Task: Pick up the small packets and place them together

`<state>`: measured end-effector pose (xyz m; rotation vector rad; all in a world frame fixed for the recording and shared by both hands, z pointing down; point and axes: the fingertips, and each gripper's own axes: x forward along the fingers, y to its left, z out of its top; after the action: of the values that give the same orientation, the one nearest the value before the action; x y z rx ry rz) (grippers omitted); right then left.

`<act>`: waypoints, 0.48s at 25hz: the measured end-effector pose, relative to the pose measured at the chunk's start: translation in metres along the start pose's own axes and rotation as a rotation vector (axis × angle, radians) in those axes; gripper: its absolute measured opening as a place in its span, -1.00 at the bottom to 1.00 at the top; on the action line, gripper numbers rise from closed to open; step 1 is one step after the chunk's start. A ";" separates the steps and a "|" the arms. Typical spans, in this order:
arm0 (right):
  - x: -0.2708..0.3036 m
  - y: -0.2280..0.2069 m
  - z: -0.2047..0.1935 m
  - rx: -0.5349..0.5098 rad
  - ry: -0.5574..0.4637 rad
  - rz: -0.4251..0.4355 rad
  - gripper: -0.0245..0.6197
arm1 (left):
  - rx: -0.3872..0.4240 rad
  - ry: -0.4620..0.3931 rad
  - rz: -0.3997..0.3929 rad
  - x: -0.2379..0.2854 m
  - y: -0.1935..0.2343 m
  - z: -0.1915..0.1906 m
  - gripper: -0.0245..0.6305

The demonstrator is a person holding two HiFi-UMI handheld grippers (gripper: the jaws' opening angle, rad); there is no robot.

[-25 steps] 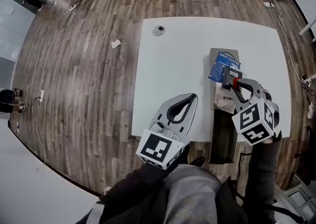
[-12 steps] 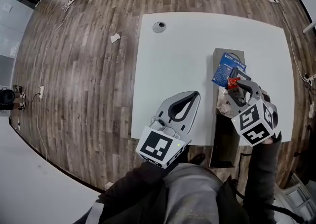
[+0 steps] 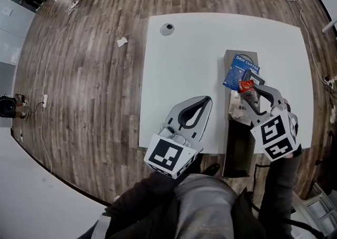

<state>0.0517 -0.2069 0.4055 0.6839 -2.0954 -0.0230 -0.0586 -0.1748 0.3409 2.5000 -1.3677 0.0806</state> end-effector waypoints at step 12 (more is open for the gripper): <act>-0.123 0.056 0.011 0.409 -0.521 0.024 -0.49 | 0.048 -0.045 -0.052 -0.037 -0.085 0.004 -0.92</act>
<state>0.0711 -0.1032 0.3201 0.9745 -2.6441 0.2750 -0.0089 -0.1031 0.3107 2.5906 -1.3320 0.0471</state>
